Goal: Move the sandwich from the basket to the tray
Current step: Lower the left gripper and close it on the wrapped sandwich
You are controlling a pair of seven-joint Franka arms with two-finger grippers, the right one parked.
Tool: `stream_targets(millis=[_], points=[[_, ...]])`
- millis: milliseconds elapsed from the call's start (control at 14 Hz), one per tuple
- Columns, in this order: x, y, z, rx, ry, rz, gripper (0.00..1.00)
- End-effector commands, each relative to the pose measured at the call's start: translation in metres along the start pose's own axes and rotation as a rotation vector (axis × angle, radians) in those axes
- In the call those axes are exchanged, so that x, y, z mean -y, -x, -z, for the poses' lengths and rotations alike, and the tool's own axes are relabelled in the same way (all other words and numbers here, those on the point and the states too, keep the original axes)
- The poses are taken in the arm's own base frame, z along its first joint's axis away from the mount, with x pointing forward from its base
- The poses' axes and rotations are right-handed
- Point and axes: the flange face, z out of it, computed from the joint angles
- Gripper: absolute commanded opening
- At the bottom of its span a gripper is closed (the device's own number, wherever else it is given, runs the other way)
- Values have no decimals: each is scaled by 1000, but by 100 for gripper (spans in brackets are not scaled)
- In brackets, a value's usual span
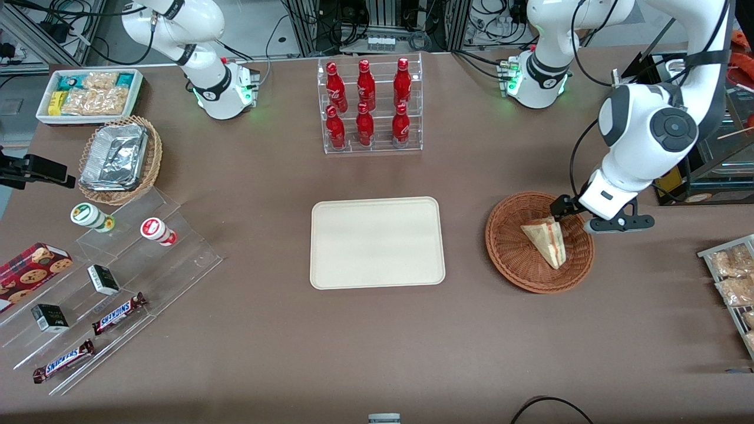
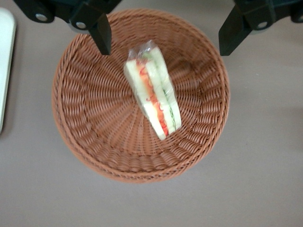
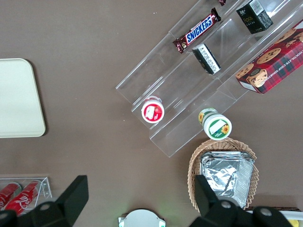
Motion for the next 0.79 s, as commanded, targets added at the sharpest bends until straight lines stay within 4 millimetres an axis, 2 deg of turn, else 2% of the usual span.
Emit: stream_targets(millis=[0,214,429,714], points=[[-6,15,-13,-43,17,155,100],[-7,14,-31,-41,27,394,100],[-9,12,-46,-23,26,558,100],[-14,14,-66,-4,21,590,100]])
